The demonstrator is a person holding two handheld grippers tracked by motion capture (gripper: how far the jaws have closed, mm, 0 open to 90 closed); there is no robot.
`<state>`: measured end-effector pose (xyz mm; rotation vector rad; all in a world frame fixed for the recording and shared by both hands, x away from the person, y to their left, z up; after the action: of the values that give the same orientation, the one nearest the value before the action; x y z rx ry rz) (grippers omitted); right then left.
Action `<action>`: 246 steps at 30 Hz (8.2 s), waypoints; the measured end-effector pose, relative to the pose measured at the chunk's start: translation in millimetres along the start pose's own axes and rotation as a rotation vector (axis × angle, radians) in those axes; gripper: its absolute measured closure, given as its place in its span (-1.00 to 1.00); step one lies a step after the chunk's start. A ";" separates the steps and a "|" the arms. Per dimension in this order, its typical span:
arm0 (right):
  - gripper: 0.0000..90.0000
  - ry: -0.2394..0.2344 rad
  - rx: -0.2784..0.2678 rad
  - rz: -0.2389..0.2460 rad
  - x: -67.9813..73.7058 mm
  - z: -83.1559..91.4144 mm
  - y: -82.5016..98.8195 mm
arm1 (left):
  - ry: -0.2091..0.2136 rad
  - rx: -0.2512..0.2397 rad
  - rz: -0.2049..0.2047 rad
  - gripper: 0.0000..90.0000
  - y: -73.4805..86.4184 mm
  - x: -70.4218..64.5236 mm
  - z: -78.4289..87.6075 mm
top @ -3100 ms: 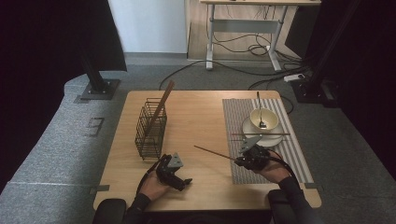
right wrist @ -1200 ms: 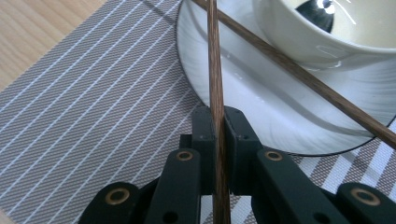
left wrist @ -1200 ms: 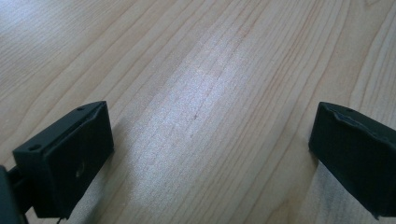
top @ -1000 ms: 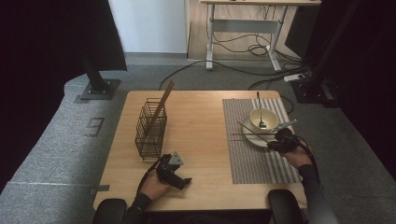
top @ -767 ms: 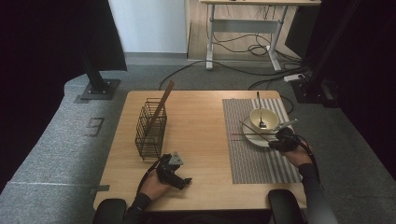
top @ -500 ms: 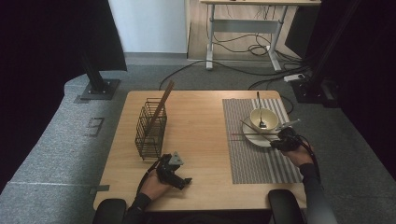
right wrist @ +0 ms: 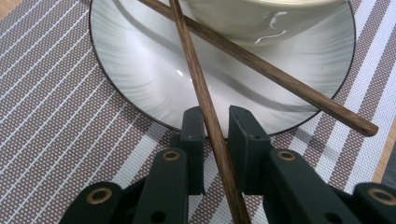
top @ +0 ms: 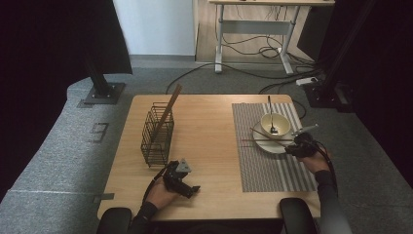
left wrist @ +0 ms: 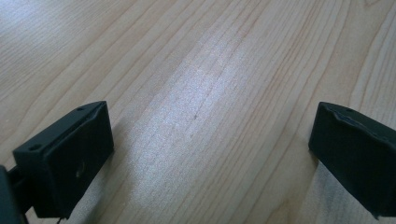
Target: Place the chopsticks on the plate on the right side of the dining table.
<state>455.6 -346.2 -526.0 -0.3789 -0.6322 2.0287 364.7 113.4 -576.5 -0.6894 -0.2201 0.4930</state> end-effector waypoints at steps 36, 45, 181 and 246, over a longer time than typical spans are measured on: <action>-0.22 0.161 -0.144 -0.204 -13.8 -1.1 20.1 | -0.001 -0.001 0.001 -1.00 0.0 -0.1 0.0; -0.28 0.215 -0.165 -0.215 -16.0 -1.6 22.2 | 0.000 -0.001 0.001 -1.00 0.0 -0.1 0.0; -0.99 -0.010 -0.304 -0.038 62.6 -35.9 -8.0 | 0.004 -0.002 -0.004 -1.00 0.4 -1.1 0.5; -1.00 0.211 -0.322 -0.256 -16.5 -29.0 26.1 | 0.005 -0.002 -0.006 -1.00 0.3 -1.0 0.4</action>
<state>460.1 -363.3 -564.5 -0.6575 -0.8319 1.6204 363.6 113.3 -576.4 -0.6917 -0.2181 0.4859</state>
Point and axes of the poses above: each handheld gripper's, and its own axes: z roughly backward along the jaws, y roughly out of its underside, x roughly to its left, the point moved 3 cm from there along -z, roughly forward along the jaws, and after that the axes turned 3 degrees about -z, right-handed, at the moved point
